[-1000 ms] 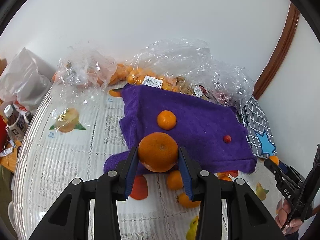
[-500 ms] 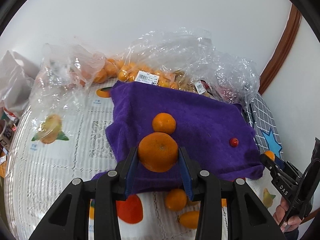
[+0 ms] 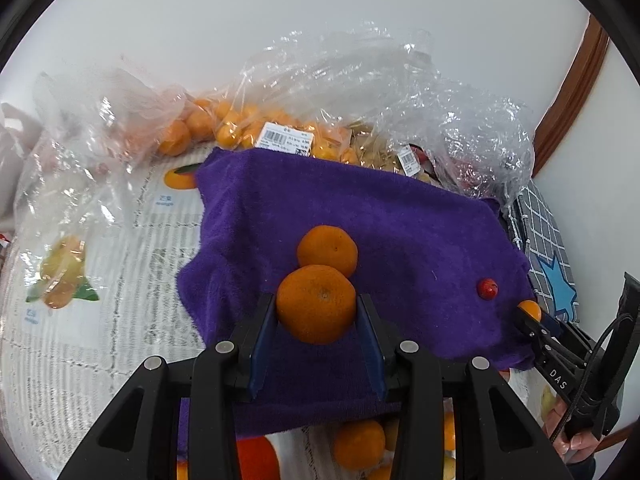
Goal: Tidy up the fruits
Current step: 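Carry the orange onto the purple towel with the right gripper while the left places its orange there, then open both grippers and move back toward the fruit row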
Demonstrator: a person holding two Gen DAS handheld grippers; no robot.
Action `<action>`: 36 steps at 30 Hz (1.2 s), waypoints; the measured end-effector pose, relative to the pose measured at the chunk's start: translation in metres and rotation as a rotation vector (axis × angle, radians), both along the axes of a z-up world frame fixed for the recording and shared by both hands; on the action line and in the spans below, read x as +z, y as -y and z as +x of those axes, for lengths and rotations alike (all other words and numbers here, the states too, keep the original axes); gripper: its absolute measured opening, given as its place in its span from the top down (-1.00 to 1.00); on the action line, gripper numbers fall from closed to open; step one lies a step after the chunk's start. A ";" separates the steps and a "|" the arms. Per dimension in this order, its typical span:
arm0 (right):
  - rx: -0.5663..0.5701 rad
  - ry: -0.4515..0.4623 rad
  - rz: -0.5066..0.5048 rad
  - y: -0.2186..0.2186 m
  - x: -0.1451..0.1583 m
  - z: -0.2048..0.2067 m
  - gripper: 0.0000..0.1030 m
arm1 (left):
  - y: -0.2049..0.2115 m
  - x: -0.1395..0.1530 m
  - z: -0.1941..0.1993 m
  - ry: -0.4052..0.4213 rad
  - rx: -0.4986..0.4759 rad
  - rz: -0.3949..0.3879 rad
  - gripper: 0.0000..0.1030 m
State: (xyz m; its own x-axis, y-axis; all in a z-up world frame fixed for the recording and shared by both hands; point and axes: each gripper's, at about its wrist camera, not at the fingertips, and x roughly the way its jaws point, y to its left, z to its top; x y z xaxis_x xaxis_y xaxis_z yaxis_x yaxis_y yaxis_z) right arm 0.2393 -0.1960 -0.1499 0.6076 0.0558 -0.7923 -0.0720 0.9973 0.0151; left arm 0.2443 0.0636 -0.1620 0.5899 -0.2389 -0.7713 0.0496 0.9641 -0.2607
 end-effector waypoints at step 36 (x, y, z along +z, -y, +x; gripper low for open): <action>-0.075 0.049 0.057 0.009 0.040 -0.028 -0.36 | 0.000 0.033 -0.041 0.095 -0.001 0.033 -0.02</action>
State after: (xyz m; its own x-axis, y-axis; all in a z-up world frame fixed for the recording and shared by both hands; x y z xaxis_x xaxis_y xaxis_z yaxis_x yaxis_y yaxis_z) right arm 0.2111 -0.2053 -0.1101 0.6500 0.0524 -0.7582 0.0012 0.9975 0.0700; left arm 0.2031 0.0633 -0.1294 0.6609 -0.2144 -0.7192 0.0733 0.9722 -0.2225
